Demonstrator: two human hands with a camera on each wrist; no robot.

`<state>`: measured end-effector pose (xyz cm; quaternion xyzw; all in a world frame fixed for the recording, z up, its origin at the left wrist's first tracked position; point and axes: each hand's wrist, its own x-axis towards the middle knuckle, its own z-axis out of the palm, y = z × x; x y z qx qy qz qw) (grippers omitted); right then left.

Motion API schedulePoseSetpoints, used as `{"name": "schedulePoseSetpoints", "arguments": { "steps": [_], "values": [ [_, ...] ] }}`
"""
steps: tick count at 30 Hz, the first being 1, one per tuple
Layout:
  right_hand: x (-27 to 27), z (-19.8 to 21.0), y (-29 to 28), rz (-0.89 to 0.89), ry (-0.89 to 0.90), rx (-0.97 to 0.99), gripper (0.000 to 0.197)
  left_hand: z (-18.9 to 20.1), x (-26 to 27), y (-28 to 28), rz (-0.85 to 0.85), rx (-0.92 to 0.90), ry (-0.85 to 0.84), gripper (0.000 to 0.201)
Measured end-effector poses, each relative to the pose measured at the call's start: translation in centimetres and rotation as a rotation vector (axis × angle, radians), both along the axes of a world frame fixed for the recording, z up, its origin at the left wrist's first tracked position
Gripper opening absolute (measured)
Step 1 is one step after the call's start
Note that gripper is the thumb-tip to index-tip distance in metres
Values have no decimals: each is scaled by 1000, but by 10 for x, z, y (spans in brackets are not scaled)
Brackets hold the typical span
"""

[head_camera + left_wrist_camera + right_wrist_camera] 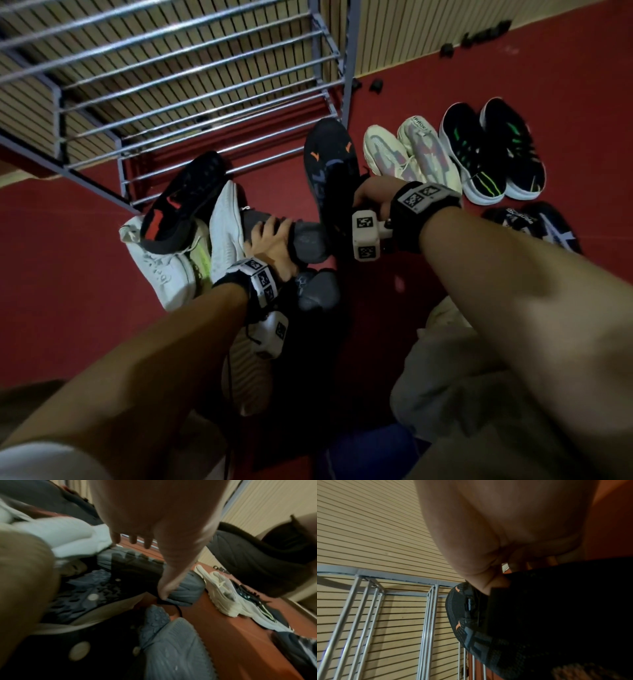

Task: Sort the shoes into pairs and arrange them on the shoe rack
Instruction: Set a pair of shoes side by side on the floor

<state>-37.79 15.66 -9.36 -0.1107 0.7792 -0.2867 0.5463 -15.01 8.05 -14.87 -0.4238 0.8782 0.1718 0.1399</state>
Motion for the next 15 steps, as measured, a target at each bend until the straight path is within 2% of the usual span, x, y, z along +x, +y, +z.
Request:
{"name": "schedulePoseSetpoints", "arguments": {
  "steps": [4,10,12,15],
  "values": [
    [-12,-7,9,-6,1,11,15,-10,-14,-2,-127,26,-104,115],
    [-16,-9,12,-71,-18,-8,15,-12,-15,-9,-155,-27,-42,98],
    [-16,-7,12,-104,-10,-25,15,-9,-13,-19,-134,8,37,95],
    [-15,-1,10,-152,-13,-67,17,5,-8,-45,-1,189,422,100]
  ]
}}
